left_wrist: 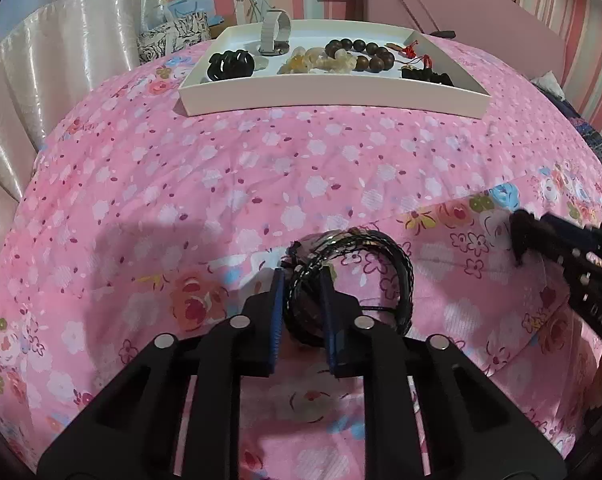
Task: Organize jewelry
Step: 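Grasp the black braided bracelet with the left gripper while the right grasps the dark bead bracelet, then carry both bracelets into the white tray while both grippers open to release them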
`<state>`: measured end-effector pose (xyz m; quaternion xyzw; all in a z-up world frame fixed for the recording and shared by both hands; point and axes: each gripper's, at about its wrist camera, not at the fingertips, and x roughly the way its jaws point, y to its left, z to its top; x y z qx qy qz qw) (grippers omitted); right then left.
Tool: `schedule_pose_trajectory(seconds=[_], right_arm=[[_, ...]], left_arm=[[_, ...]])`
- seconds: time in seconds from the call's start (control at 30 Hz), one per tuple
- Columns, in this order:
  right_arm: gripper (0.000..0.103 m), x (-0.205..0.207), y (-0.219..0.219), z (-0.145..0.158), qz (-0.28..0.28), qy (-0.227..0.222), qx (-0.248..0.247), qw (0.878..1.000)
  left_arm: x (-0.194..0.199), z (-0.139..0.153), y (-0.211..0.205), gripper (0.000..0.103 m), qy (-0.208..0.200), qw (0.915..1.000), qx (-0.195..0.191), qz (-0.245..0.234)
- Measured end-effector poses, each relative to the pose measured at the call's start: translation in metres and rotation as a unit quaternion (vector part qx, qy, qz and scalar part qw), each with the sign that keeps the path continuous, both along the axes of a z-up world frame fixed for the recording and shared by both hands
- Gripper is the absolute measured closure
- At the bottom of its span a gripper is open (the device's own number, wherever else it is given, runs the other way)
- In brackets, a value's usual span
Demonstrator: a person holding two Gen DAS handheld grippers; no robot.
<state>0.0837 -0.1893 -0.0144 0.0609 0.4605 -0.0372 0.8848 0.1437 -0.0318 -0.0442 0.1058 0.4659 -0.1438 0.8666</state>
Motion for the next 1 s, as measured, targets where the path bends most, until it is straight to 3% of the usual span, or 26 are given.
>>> schedule_pose_trajectory(seconds=[0.57,0.83,1.0], right_arm=[[0.079,0.025,-0.015,0.045,-0.002,-0.047,-0.028,0.998],[0.079,0.069,-0.025,0.087,-0.009,-0.098,-0.03,0.995],[0.079,0.115,-0.031,0.098,-0.013,-0.103,-0.01,0.994]], left_arm=[[0.02,0.048,-0.016,0.093,-0.06,0.9979,0.021,-0.007],[0.065,0.102,-0.017,0.093,-0.098,0.9948,-0.028,-0.001],[0.115,0.127,-0.017,0.093,-0.092,0.9935,-0.067,0.007]])
